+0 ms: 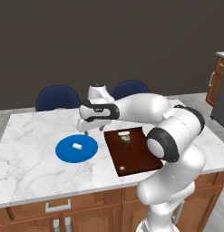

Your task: Move the dessert items from the plates to the tray.

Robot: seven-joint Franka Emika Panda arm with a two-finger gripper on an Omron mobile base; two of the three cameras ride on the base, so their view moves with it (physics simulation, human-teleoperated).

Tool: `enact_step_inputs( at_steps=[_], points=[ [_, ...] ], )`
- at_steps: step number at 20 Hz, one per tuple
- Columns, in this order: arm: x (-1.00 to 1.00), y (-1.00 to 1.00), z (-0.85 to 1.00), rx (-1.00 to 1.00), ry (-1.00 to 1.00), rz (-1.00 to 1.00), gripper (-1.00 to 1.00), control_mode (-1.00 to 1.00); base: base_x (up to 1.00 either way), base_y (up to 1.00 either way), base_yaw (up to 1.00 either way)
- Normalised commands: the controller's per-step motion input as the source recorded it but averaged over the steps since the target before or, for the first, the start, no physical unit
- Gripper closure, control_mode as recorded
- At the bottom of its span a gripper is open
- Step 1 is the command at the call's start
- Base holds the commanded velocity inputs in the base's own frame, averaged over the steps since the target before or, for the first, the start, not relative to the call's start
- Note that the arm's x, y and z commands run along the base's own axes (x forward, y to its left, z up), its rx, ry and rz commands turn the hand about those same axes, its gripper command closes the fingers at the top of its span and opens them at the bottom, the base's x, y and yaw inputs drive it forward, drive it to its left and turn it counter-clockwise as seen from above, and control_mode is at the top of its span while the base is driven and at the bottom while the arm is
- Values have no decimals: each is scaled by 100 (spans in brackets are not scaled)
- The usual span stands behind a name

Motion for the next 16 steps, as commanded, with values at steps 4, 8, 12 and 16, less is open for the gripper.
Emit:
enact_step_inputs(
  at_steps=[4, 8, 12, 16],
  points=[
    [0, 46, 0, 2, 0, 27, -100, -100, 0, 0, 0],
    [0, 42, 0, 0, 3, 21, -100, -100, 0, 0, 0],
    [7, 23, -4, 0, 11, 9, -100, -100, 0, 0, 0],
    [35, 1, -19, 0, 17, 0, -100, -100, 0, 0, 0]
  ],
)
